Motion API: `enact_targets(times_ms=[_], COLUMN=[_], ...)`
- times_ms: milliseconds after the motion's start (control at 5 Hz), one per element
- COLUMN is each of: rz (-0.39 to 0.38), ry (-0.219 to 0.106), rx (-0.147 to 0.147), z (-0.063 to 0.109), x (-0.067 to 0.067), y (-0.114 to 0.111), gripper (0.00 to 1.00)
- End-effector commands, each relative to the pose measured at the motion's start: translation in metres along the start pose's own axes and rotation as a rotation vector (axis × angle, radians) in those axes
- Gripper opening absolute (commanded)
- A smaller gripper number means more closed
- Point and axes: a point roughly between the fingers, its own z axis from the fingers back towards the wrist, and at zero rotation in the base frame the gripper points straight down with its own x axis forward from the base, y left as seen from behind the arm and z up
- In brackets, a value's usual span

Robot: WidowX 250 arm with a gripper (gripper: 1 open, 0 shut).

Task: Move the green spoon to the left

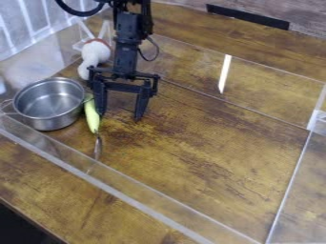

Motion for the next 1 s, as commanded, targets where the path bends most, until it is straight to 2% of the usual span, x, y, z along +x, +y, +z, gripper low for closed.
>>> enact_targets(times_ms=[0, 400, 600, 800], rz=[0.042, 0.050, 0.046, 0.041], ry=[-0.002, 0.043, 0.065, 0.103], rx=[-0.030, -0.049, -0.061, -0.088], z=[0.012, 0.010, 0.012, 0.011], x=[0.002, 0.011, 0.014, 0.003], y=[0.017, 0.026, 0.030, 0.020], gripper=[1.00, 1.00, 0.00, 0.00])
